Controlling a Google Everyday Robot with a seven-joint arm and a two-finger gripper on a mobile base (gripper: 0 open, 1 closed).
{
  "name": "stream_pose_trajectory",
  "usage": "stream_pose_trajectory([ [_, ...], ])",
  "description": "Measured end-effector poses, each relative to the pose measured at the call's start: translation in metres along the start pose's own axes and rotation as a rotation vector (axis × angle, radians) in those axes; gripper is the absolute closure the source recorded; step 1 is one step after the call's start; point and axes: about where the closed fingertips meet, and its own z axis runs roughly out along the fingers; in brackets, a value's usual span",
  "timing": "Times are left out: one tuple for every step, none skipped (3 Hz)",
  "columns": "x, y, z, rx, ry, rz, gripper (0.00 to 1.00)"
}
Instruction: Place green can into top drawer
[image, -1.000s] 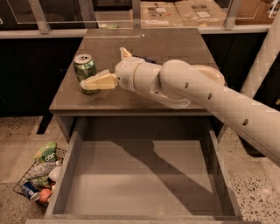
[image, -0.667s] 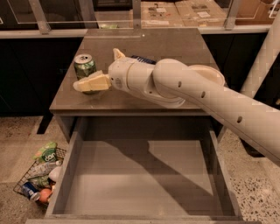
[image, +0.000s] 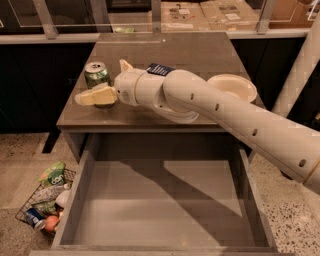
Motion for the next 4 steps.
stream_pose_trajectory([
  [0.0024,-0.0007,0.011,-0.011,-0.015,0.01,0.26],
  [0.0018,0.0011,0.0119,-0.014,-0.015,0.009,0.49],
  [0.0013,0.0029,0.0133,-0.018,-0.015,0.009,0.72],
  [0.0008,0.0048,0.0147,-0.021,-0.016,0.009,0.96],
])
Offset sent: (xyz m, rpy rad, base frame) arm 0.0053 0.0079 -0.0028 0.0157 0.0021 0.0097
